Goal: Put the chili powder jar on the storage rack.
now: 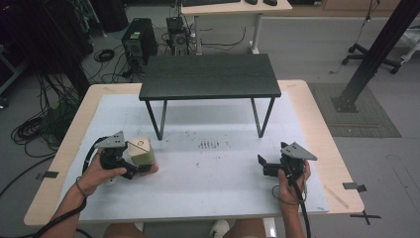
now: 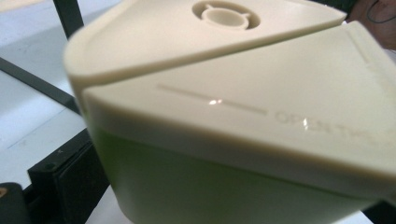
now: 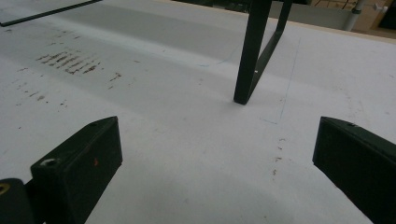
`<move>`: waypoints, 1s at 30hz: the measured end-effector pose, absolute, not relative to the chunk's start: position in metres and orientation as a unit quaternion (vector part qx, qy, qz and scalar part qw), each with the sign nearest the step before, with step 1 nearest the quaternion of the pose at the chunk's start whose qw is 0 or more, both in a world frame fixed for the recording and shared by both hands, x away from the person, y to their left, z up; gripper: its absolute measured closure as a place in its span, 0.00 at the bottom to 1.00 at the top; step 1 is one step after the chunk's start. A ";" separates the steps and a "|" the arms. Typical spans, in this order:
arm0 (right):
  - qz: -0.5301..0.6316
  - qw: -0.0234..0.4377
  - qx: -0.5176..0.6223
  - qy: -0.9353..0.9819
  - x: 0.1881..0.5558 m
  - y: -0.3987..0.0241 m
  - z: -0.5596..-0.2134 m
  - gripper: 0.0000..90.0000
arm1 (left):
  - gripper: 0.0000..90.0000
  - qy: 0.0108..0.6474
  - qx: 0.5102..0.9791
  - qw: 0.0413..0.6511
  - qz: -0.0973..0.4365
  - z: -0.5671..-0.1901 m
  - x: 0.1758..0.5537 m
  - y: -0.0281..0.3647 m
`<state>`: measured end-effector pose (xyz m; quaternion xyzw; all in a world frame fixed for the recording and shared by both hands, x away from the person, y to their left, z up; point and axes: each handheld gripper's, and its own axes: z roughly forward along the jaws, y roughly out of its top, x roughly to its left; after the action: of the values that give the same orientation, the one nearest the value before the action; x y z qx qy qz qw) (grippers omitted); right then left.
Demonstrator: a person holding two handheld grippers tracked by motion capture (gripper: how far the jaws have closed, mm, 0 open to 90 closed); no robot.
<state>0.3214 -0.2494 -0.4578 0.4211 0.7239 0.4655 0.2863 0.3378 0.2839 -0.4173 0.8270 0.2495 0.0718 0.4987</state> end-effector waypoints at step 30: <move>0.464 0.284 0.420 0.726 0.322 -0.249 -0.458 0.01 | 0.01 0.251 0.827 0.498 0.069 -0.418 0.337 0.283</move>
<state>0.3219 -0.2488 -0.4582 0.4205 0.7261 0.4642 0.2835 0.3370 0.2833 -0.4181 0.8275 0.2510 0.0685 0.4976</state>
